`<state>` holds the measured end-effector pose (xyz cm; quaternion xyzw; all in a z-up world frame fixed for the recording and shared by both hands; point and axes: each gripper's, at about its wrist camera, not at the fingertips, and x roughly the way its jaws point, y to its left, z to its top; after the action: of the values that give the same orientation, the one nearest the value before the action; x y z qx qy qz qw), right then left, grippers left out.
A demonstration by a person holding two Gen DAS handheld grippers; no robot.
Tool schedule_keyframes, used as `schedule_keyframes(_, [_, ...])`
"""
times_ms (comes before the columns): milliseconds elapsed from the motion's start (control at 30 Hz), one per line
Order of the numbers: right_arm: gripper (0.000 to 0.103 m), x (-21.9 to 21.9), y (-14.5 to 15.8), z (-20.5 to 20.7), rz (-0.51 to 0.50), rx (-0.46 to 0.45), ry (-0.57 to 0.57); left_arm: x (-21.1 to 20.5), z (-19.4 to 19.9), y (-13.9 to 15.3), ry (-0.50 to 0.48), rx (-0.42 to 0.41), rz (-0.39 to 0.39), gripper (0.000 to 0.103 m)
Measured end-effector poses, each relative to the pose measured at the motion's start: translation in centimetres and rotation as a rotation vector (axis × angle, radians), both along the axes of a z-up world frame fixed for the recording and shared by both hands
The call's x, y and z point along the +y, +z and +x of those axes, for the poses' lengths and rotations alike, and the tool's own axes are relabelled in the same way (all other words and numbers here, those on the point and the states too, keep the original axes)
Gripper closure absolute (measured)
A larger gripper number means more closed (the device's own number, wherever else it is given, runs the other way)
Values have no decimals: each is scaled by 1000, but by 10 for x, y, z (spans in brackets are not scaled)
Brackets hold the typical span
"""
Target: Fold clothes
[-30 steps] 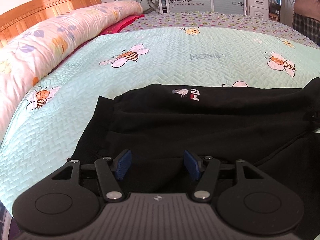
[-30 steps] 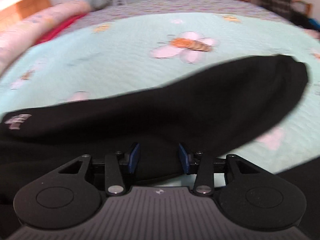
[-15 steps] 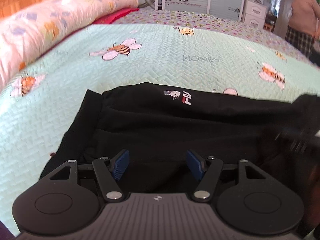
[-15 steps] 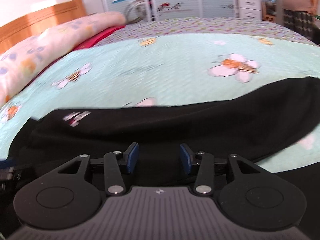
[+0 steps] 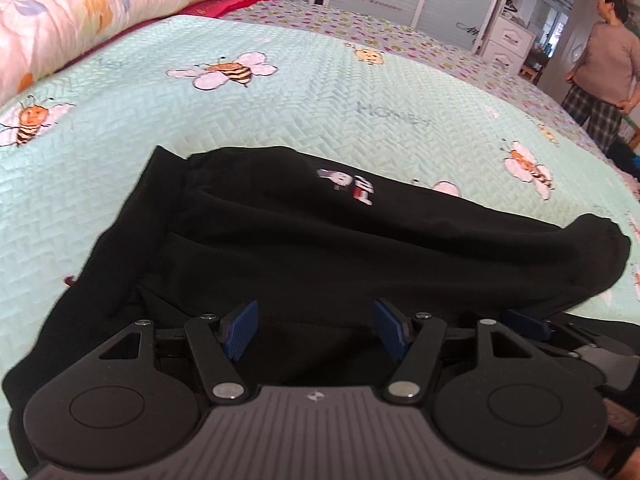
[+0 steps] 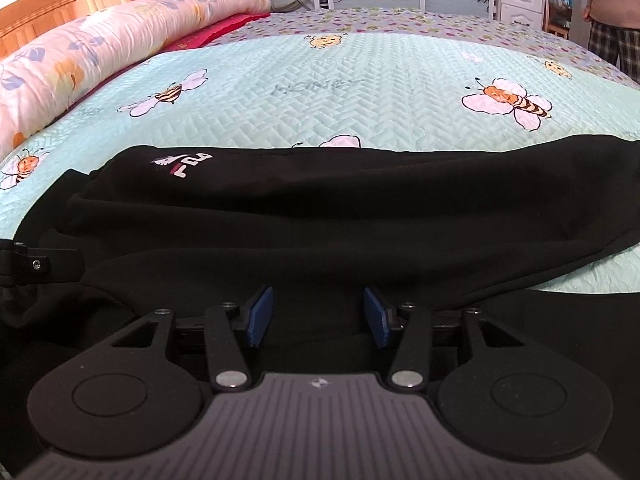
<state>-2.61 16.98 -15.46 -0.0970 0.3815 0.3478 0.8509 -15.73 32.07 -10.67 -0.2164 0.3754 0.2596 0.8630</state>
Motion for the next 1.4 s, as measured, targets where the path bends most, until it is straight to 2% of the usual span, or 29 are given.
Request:
schedule_keyframes(200, [51,3,5,-5,-16,-18,-9,-3,2,-1,-12,-17,-7,37])
schedule_keyframes(433, [51,24,10,-28,-29,-56,72,4,-7,2,6,-23,7,37])
schedule_keyframes(600, [49,30,3,-24,-62,-23,22,10,-17,3,31,-24,6,37])
schedule_keyframes(700, [49,37,10,-29,-112,-48,18,8,-22,1,28,-21,1,36])
schedule_keyframes(800, [48,49,24,-39,-222,-106,8,4,-27,-3,36,-10,-5,36])
schedule_keyframes(867, [44,57,35,-47,-287,-156,12,1,-31,-5,43,-2,-8,36])
schedule_keyframes(933, [38,58,45,-55,-309,-207,28,-4,-35,-4,48,4,0,36])
schedule_keyframes(1033, [36,53,60,-64,-296,-237,48,-11,-39,1,52,10,17,36])
schedule_keyframes(1400, [36,22,91,-73,-222,-242,60,-45,-40,19,38,28,55,36])
